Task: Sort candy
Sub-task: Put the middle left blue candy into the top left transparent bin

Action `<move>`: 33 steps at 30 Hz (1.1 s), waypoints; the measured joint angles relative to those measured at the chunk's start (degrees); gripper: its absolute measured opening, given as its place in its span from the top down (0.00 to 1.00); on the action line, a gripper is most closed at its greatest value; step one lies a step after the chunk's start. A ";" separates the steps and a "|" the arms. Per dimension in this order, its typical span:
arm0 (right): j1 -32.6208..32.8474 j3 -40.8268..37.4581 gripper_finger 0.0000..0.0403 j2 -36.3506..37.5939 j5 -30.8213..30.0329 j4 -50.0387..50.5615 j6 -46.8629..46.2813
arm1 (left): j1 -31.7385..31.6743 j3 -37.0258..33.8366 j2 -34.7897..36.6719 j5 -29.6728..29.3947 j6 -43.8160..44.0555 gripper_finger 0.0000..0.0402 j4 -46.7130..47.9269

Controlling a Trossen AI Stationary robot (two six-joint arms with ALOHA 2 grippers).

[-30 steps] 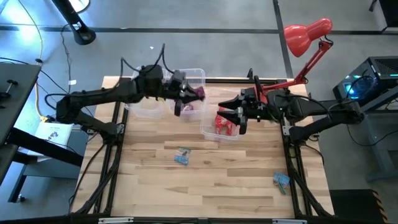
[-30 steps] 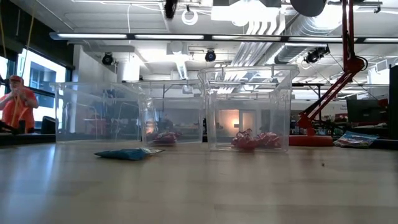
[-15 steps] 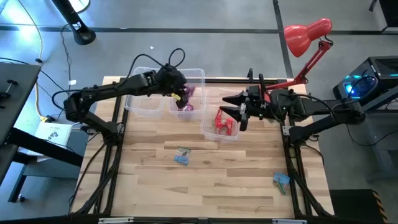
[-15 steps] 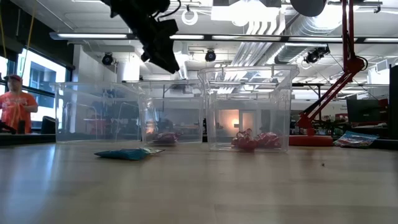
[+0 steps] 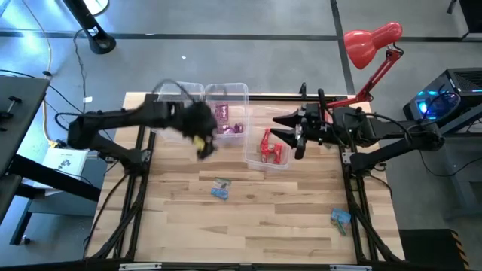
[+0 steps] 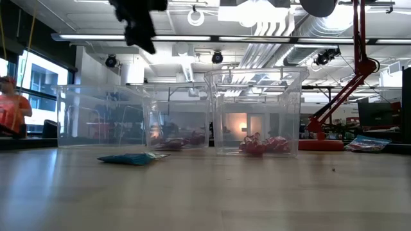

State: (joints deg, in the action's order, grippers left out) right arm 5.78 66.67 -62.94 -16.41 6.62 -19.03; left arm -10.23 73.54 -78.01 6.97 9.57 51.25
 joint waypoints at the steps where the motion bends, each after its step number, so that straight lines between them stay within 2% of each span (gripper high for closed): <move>1: 0.00 0.00 0.48 0.00 0.05 0.18 0.00 | 3.30 0.00 0.01 -0.44 0.94 0.42 1.87; 4: 0.00 0.00 0.48 0.00 0.05 1.04 0.02 | 14.42 -1.12 0.03 -4.06 3.48 0.42 2.49; 7: -0.27 0.00 0.48 0.00 0.05 2.58 0.02 | 24.79 -5.74 -0.07 -11.60 3.70 0.42 -1.82; 10: -0.83 0.00 0.48 0.00 0.10 4.54 -0.46 | 30.60 -11.99 -0.14 -19.76 4.12 0.42 -8.53; 12: -1.23 0.00 0.48 0.00 0.07 5.56 -1.31 | 31.23 -15.35 -0.91 -21.20 5.60 0.42 -12.01; 16: -2.06 0.00 0.48 0.00 0.07 7.71 -2.39 | 29.10 -18.90 -3.94 -17.15 7.40 0.42 -17.20; 22: -3.52 0.00 0.48 0.00 0.07 9.81 -3.63 | 26.41 -19.39 -10.94 -13.41 0.80 0.38 -27.99; 33: -3.67 0.00 0.48 -0.02 0.10 12.00 -4.66 | 22.62 -19.00 -26.06 -11.07 1.58 0.34 -27.00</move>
State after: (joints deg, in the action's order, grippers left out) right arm 2.11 66.67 -62.96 -16.32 18.61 -23.69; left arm 12.39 54.54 -104.07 -4.10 11.15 24.25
